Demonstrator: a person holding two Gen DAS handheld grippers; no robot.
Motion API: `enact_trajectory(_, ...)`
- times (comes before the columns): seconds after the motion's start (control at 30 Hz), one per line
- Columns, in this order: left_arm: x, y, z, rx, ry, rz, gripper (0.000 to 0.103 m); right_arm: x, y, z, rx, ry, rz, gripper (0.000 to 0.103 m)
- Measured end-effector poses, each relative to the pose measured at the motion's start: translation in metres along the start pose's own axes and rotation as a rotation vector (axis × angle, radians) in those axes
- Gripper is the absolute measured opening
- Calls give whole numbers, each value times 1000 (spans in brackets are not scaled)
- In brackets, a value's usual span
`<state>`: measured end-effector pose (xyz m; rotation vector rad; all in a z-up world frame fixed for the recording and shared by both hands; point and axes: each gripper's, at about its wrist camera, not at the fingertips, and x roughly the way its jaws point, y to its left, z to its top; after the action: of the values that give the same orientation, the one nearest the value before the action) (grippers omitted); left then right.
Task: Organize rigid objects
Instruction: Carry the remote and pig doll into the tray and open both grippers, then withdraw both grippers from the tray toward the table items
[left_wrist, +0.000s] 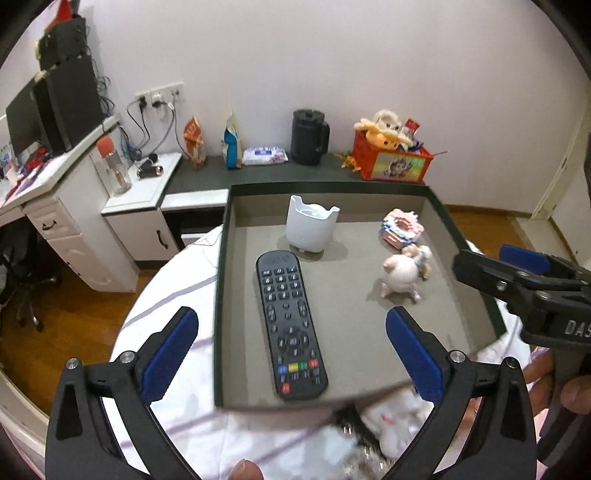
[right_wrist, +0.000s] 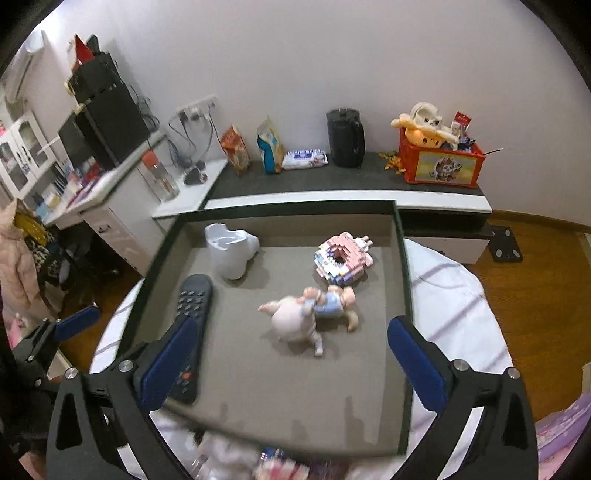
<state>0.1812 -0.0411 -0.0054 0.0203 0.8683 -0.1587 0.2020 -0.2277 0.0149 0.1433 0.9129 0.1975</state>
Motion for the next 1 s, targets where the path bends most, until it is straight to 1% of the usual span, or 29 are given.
enact_trajectory(0.2, -42, 5, -32, -7, -41, -3, 103, -62, 7, -43, -4, -90, -1, 103)
enact_trajectory(0.33, -69, 8, -58, -14, -67, 0, 103, -89, 8, -73, 5, -122, -5, 103)
enact_trajectory(0.43, -81, 8, -76, -12, -74, 8, 103, -103, 10, -93, 5, -136, -20, 103)
enact_trajectory(0.6, -96, 9, -104, -40, -68, -3, 103, -118, 11, -124, 18, -143, -37, 103)
enact_trajectory(0.83, -113, 5, -142, -62, -65, -11, 103, -121, 17, -162, 23, -101, -50, 103)
enact_trajectory(1.0, -117, 2, -156, -68, -49, -13, 103, -121, 24, -174, 10, -83, -53, 103)
